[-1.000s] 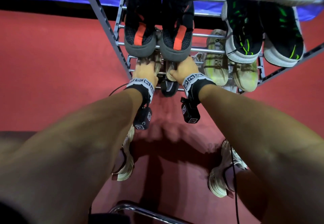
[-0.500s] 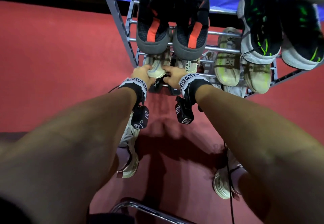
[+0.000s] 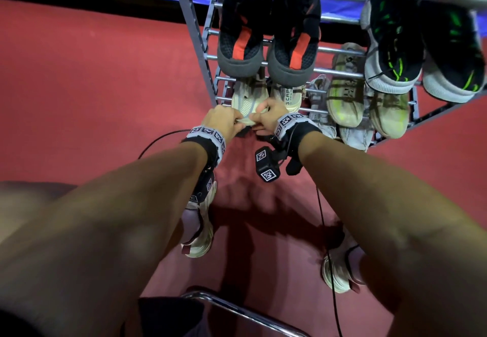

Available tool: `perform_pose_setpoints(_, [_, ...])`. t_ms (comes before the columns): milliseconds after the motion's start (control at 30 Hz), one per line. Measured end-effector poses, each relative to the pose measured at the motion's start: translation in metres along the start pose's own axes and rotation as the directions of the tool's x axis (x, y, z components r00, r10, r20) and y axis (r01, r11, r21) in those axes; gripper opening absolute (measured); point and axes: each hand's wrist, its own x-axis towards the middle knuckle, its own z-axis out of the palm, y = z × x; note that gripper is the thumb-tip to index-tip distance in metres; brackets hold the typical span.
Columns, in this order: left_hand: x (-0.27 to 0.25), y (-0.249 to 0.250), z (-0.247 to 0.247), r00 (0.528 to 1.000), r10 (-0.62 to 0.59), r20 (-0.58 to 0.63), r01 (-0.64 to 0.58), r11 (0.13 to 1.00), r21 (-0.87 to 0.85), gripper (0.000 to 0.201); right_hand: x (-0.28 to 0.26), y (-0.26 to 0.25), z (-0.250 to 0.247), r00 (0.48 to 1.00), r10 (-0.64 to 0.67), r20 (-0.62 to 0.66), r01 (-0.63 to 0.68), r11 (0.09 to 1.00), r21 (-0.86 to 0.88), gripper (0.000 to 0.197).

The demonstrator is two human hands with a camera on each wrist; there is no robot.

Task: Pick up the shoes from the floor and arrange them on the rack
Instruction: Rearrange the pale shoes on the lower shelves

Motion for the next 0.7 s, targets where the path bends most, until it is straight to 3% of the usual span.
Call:
perform_pose_setpoints(200, [-0.028, 0.002, -0.010, 0.991, 0.125, -0.039, -0.127, 0.991, -0.046, 0.029, -0.030, -0.001, -0.011, 0.988, 0.134, 0.081, -0.144, 0.982, 0.125, 0.054])
perform_pose_setpoints(333, [-0.035, 0.011, -0.023, 0.977, 0.194, -0.085, -0.199, 0.978, -0.064, 0.032, -0.051, -0.004, -0.028, 0.987, 0.112, 0.113, -0.131, 0.975, 0.180, 0.045])
perform_pose_setpoints(400, [-0.036, 0.020, -0.028, 0.971, 0.196, -0.139, -0.206, 0.977, -0.061, 0.032, -0.059, -0.003, -0.035, 0.986, 0.117, 0.117, -0.152, 0.921, 0.358, 0.036])
perform_pose_setpoints(467, [-0.035, 0.029, -0.032, 0.967, 0.174, -0.184, -0.188, 0.980, -0.060, 0.033, -0.068, -0.001, -0.041, 0.986, 0.146, 0.076, -0.164, 0.860, 0.483, 0.039])
perform_pose_setpoints(500, [-0.033, 0.032, -0.033, 0.967, 0.167, -0.191, -0.179, 0.983, -0.050, 0.034, -0.070, 0.002, -0.045, 0.988, 0.147, 0.040, -0.148, 0.870, 0.471, 0.043])
perform_pose_setpoints(600, [-0.029, 0.041, -0.035, 0.956, 0.216, -0.199, -0.215, 0.976, 0.027, 0.043, -0.080, 0.007, -0.061, 0.999, 0.043, -0.012, -0.041, 0.984, 0.173, 0.046])
perform_pose_setpoints(700, [-0.027, 0.050, -0.035, 0.955, 0.275, -0.109, -0.254, 0.952, 0.173, 0.062, -0.089, 0.011, -0.079, 0.999, -0.031, 0.018, 0.032, 0.999, -0.042, 0.052])
